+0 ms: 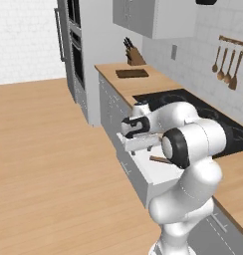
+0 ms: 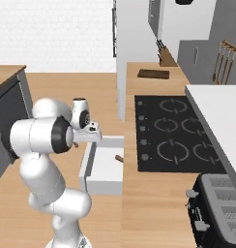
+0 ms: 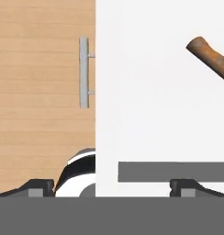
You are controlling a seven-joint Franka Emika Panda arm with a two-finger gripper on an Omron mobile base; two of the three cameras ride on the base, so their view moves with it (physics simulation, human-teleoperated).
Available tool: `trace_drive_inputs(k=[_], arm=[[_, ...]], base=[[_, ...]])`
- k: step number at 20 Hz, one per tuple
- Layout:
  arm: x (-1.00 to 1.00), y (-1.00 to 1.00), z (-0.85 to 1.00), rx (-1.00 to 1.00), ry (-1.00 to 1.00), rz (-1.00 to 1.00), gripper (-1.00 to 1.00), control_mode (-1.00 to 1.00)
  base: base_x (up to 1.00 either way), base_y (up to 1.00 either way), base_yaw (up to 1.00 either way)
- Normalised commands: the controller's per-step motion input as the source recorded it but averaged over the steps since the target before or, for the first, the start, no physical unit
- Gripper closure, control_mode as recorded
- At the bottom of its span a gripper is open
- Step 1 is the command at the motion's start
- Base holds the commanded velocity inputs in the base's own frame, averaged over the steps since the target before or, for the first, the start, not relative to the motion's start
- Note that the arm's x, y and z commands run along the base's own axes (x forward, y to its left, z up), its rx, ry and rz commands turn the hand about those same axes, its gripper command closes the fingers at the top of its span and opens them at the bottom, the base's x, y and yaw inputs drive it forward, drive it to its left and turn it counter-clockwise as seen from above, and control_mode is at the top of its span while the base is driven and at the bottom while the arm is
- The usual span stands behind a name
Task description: Pick up the knife from the drawer and place it on the cutting board. Then place the meat from the plate to the cutting board.
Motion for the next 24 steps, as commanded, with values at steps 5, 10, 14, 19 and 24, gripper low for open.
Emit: trace_drive_inputs(k=[5,10,14,19,24], arm=[[0.35,0.07,-0.95,0.0,0.01,0.0,-1.0,-1.0],[0.34,0.09,-0.81,0.0,0.0,0.0,-1.0,-1.0],[0.23,0.44,-0.31,0.0,0.0,-0.01,-1.0,-1.0],[0.04,0.97,-0.02,0.0,0.0,-0.01,-1.0,-1.0],[0.0,1.0,0.0,0.0,-0.01,0.0,-1.0,-1.0]], base=[[0.0,0.0,0.0],[0.0,0.0,0.0],[0.0,0.0,0.0],[0.0,0.0,0.0],[0.0,0.0,0.0]])
